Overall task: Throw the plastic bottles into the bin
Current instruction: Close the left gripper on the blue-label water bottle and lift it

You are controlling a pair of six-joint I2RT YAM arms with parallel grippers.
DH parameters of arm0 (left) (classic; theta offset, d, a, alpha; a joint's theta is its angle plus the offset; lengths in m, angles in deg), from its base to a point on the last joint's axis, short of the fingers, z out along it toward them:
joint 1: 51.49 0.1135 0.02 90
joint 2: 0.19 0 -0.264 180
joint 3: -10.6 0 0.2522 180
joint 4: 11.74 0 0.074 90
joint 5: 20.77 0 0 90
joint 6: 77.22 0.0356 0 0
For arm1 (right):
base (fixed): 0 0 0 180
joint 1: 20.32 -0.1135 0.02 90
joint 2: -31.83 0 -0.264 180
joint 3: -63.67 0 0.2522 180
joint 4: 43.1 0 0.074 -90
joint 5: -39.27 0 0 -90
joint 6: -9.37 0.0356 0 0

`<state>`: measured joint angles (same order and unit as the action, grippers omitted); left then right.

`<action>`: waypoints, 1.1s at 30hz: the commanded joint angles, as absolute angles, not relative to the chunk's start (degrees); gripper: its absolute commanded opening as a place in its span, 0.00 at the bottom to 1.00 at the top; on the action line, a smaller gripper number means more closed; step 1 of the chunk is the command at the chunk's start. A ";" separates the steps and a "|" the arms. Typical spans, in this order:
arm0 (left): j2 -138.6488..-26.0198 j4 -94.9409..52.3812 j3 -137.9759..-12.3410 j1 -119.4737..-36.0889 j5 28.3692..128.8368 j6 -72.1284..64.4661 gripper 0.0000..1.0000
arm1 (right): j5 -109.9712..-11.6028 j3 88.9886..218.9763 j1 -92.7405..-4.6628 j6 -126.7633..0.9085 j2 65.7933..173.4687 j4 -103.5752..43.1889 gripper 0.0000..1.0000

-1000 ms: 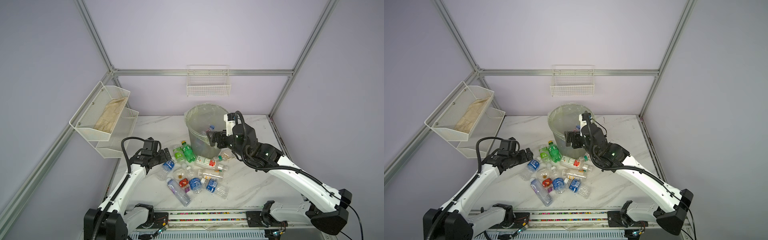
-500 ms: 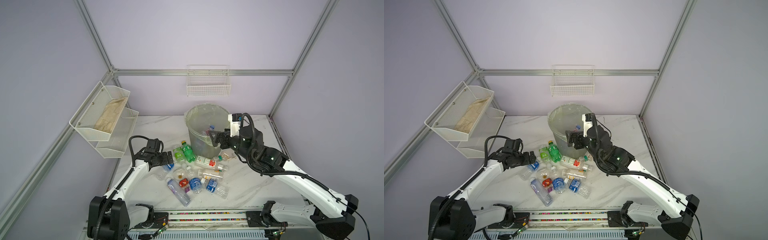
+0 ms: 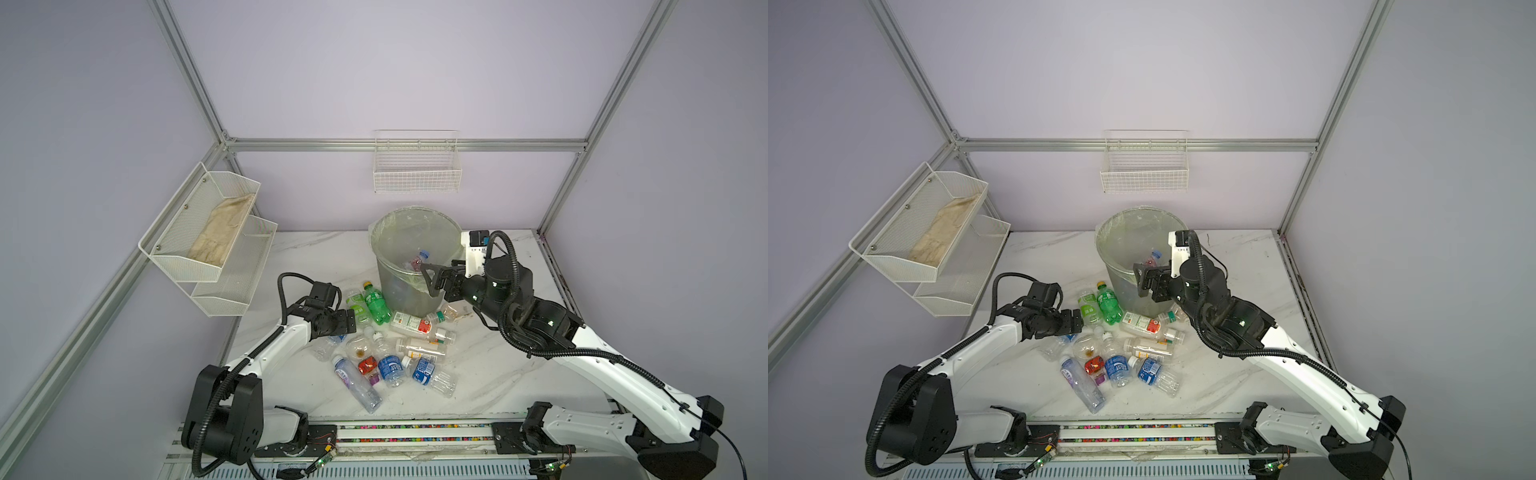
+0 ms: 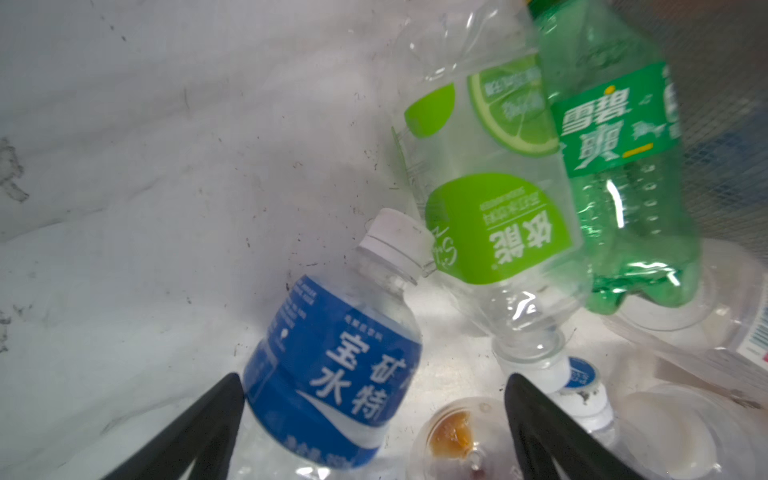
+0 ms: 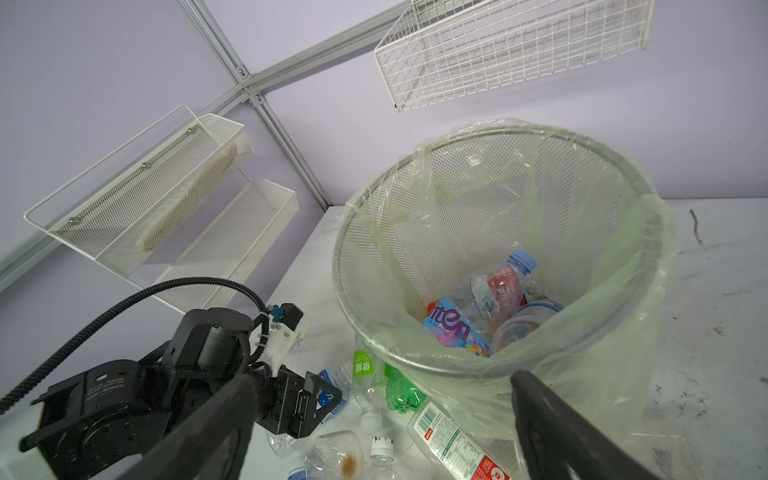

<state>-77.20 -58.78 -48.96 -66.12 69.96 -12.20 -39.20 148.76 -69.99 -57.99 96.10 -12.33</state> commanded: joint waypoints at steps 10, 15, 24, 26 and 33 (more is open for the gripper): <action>-79.72 -55.56 -44.92 -67.05 65.50 -14.16 0.85 | -37.79 146.44 -69.90 -57.34 93.67 -13.26 0.98; -80.29 -55.15 -44.29 -67.04 64.41 -14.56 0.82 | -37.68 146.69 -69.96 -57.34 93.75 -13.26 0.98; -80.63 -54.69 -44.25 -67.05 63.18 -15.08 0.68 | -37.22 146.78 -69.93 -56.81 93.58 -12.91 0.98; -80.64 -54.60 -44.21 -67.05 62.75 -15.25 0.60 | -37.11 146.77 -69.97 -56.81 93.45 -12.91 0.98; -78.85 -54.84 -44.33 -67.04 60.54 -15.57 0.42 | -36.95 146.91 -69.98 -56.63 93.27 -12.73 0.98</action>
<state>-80.55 -55.00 -46.38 -66.93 62.62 -15.10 -37.94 146.62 -69.99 -56.95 94.37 -12.41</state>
